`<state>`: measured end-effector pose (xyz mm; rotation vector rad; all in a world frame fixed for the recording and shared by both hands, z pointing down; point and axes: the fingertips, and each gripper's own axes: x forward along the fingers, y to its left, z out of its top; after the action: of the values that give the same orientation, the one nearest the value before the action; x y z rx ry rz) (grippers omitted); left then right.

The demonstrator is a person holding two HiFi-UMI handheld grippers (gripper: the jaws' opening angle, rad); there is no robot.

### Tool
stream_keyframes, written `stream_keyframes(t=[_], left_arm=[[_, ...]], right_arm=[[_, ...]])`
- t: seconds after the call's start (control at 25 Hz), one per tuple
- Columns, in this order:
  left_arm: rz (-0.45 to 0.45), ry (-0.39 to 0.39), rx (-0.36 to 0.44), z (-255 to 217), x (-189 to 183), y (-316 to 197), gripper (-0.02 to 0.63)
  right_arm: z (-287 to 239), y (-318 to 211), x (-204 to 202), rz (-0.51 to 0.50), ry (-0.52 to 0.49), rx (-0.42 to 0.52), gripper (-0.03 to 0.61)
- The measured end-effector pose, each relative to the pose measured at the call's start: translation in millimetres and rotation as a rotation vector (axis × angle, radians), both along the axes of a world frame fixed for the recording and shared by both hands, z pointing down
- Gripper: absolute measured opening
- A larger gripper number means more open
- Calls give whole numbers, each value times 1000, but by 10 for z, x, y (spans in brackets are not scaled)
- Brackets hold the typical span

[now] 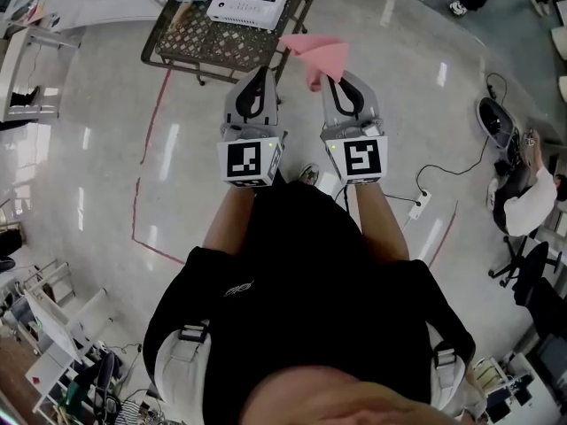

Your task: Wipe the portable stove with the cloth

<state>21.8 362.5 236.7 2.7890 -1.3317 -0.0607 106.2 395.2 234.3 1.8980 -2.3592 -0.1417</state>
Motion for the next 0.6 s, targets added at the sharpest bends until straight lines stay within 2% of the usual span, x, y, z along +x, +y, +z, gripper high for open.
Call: stream_keyframes(t=[0.24, 0.6], left_arm=[[-19, -26, -10, 48, 95, -60, -2], [-48, -19, -38, 212, 227, -619, -2]], right_arm=[[40, -50, 101, -34, -9, -11, 6], [243, -526, 199, -78, 4, -53, 6]])
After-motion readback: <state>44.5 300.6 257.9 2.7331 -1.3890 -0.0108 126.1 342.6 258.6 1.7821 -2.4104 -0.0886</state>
